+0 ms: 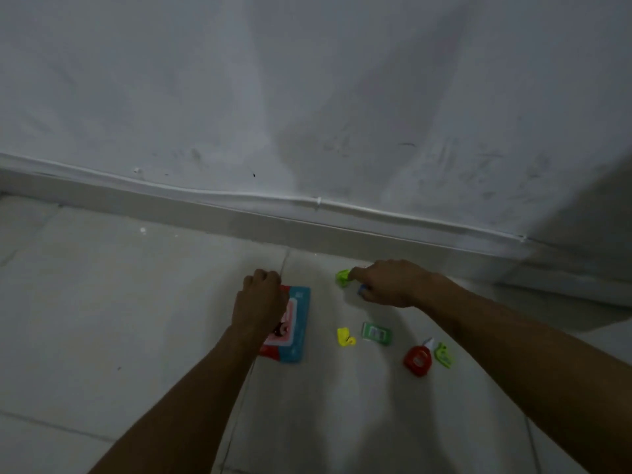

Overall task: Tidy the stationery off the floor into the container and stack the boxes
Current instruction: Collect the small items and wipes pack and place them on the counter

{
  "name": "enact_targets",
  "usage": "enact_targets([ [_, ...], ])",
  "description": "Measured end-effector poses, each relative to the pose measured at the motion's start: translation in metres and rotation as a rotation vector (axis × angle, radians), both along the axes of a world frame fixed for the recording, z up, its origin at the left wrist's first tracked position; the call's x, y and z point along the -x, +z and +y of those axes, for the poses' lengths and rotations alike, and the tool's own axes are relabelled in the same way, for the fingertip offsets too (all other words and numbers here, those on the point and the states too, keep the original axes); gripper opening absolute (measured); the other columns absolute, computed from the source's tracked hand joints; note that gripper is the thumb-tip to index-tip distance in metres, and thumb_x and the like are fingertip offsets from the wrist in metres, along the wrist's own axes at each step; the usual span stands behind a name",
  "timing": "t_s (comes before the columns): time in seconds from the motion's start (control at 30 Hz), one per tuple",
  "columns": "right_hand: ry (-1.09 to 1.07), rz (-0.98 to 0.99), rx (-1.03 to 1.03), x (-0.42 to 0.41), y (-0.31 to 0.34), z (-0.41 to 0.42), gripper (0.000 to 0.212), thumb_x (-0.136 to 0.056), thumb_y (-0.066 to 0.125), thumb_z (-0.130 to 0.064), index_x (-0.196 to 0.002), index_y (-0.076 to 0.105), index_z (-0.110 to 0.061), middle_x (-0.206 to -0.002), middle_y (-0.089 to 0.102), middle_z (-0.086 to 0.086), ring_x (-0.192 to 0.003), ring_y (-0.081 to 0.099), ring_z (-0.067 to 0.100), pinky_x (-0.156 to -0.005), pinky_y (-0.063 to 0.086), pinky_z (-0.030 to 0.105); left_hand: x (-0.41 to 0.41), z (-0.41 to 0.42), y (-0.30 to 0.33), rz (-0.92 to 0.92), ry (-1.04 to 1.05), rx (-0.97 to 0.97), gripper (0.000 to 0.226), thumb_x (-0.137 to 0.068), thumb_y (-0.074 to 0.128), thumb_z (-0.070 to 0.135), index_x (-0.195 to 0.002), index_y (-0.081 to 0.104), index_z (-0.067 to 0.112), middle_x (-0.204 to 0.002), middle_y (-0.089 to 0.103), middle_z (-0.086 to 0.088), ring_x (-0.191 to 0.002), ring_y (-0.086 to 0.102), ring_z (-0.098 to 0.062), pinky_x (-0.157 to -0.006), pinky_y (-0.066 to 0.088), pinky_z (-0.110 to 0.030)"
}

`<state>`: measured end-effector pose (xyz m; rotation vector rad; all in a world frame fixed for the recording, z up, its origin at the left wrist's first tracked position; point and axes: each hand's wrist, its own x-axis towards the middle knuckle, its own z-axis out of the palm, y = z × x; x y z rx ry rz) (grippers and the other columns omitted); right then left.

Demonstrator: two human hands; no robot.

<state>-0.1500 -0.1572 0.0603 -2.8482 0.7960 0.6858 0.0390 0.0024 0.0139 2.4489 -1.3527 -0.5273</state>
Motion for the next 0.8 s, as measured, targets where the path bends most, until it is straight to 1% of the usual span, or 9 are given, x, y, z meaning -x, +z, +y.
enact_targets([
  [0.1, 0.002, 0.044, 0.024, 0.003, -0.027, 0.000, 0.044, -0.094, 0.043, -0.036, -0.138, 0.039, -0.029, -0.134, 0.051, 0.013, -0.115, 0.054, 0.032, -0.090, 0.042, 0.035, 0.012, 0.008, -0.028, 0.032, 0.047, -0.034, 0.041, -0.094, 0.050, 0.030, -0.131, 0.042, 0.013, -0.131, 0.043, -0.011, -0.117, 0.042, -0.027, -0.094, 0.044, -0.040],
  [0.17, -0.020, 0.039, -0.041, 0.004, -0.042, 0.014, 0.045, -0.093, 0.044, -0.032, -0.138, 0.039, -0.030, -0.136, 0.050, 0.011, -0.117, 0.053, 0.031, -0.091, 0.042, 0.035, 0.021, 0.018, -0.038, 0.082, 0.090, -0.054, 0.055, -0.092, 0.053, 0.032, -0.140, 0.031, 0.015, -0.139, 0.037, -0.011, -0.124, 0.038, -0.028, -0.098, 0.042, -0.042],
  [0.23, -0.004, 0.029, -0.117, 0.006, -0.056, 0.032, 0.048, -0.094, 0.047, -0.028, -0.140, 0.037, -0.026, -0.136, 0.049, 0.009, -0.120, 0.050, 0.028, -0.091, 0.042, 0.035, 0.029, 0.031, -0.044, 0.133, 0.140, -0.082, 0.062, -0.093, 0.051, 0.036, -0.145, 0.023, 0.018, -0.143, 0.032, -0.011, -0.128, 0.035, -0.029, -0.101, 0.040, -0.044],
  [0.37, 0.081, -0.021, -0.119, 0.009, -0.071, 0.046, 0.050, -0.096, 0.045, -0.028, -0.144, 0.033, -0.019, -0.139, 0.039, 0.010, -0.123, 0.042, 0.030, -0.086, 0.044, 0.041, 0.033, 0.039, -0.053, 0.107, 0.152, -0.092, 0.059, -0.094, 0.045, 0.044, -0.145, 0.023, 0.023, -0.148, 0.026, -0.011, -0.133, 0.029, -0.030, -0.105, 0.037, -0.047],
  [0.47, 0.115, -0.036, -0.094, 0.010, -0.080, 0.045, 0.051, -0.096, 0.047, -0.031, -0.143, 0.033, -0.020, -0.138, 0.037, 0.009, -0.121, 0.042, 0.030, -0.082, 0.046, 0.042, 0.032, 0.037, -0.061, 0.112, 0.171, -0.084, 0.064, -0.092, 0.047, 0.049, -0.146, 0.023, 0.025, -0.151, 0.022, -0.012, -0.137, 0.023, -0.031, -0.107, 0.032, -0.049],
  [0.53, 0.090, -0.043, -0.098, 0.009, -0.083, 0.042, 0.053, -0.094, 0.049, -0.033, -0.143, 0.032, -0.021, -0.137, 0.037, 0.008, -0.119, 0.043, 0.029, -0.081, 0.047, 0.041, 0.032, 0.037, -0.064, 0.100, 0.158, -0.101, 0.068, -0.090, 0.049, 0.052, -0.147, 0.022, 0.026, -0.151, 0.022, -0.012, -0.137, 0.023, -0.032, -0.108, 0.030, -0.048],
  [0.63, 0.051, -0.047, -0.123, 0.008, -0.086, 0.043, 0.055, -0.093, 0.051, -0.033, -0.143, 0.032, -0.022, -0.137, 0.037, 0.007, -0.119, 0.043, 0.027, -0.082, 0.046, 0.040, 0.035, 0.039, -0.066, 0.064, 0.138, -0.129, 0.077, -0.087, 0.054, 0.052, -0.148, 0.016, 0.026, -0.151, 0.022, -0.012, -0.137, 0.025, -0.031, -0.108, 0.031, -0.046],
  [0.7, 0.048, -0.051, -0.140, 0.009, -0.090, 0.046, 0.054, -0.093, 0.052, -0.032, -0.142, 0.033, -0.021, -0.136, 0.038, 0.007, -0.119, 0.043, 0.027, -0.082, 0.046, 0.039, 0.037, 0.039, -0.068, 0.057, 0.130, -0.107, 0.082, -0.085, 0.058, 0.049, -0.149, 0.013, 0.025, -0.148, 0.026, -0.011, -0.134, 0.029, -0.029, -0.107, 0.033, -0.044],
  [0.8, 0.081, -0.047, -0.141, 0.014, -0.095, 0.050, 0.052, -0.092, 0.053, -0.030, -0.140, 0.036, -0.020, -0.133, 0.040, 0.008, -0.117, 0.044, 0.027, -0.081, 0.044, 0.038, 0.039, 0.036, -0.066, 0.085, 0.173, -0.059, 0.092, -0.081, 0.069, 0.041, -0.150, 0.010, 0.023, -0.138, 0.035, -0.010, -0.125, 0.037, -0.026, -0.101, 0.039, -0.040],
])
